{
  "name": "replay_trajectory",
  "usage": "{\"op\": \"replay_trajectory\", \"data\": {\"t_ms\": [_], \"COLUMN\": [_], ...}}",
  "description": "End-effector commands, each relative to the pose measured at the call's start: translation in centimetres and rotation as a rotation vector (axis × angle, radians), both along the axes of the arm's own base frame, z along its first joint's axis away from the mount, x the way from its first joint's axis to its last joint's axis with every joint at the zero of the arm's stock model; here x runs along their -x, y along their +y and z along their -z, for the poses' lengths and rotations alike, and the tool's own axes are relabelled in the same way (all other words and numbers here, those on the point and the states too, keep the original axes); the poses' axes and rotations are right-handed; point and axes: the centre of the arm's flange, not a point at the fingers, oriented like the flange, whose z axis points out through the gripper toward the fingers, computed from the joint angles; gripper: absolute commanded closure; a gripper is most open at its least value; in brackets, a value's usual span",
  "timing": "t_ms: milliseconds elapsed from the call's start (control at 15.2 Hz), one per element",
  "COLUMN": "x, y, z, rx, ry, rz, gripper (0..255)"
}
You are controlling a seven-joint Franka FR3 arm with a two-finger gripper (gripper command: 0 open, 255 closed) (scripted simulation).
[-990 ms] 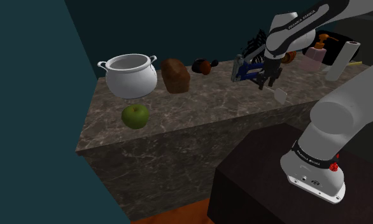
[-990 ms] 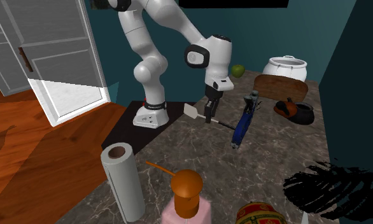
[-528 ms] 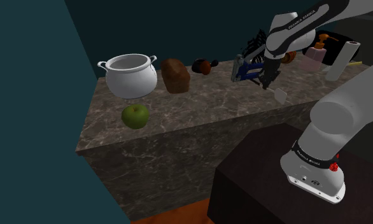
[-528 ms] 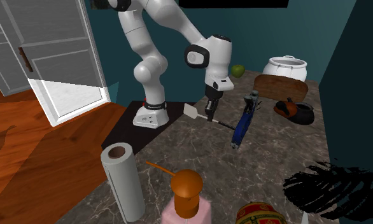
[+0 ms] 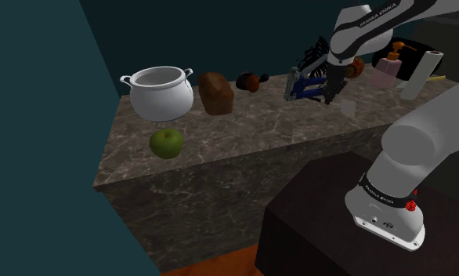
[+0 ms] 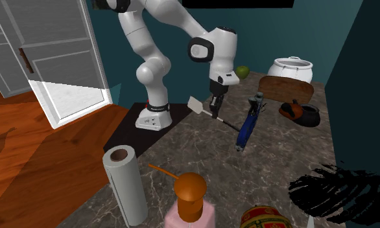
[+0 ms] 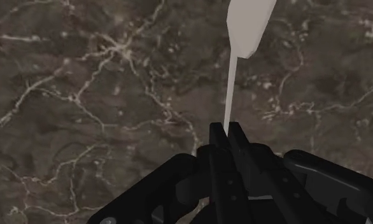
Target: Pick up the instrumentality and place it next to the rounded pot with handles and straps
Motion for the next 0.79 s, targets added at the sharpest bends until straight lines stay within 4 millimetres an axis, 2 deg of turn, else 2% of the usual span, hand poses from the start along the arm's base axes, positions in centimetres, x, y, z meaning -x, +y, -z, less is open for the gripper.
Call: {"op": "replay_trajectory", "data": {"t_ms": [0,726], "x": [0.0,0.0], "y": [0.0,0.0], "z": [-0.9,-6.7], "rx": [-0.003,-0.003], "ry": [0.005,0.005], "rz": [0.001,0.001], "gripper": [255,255]}}
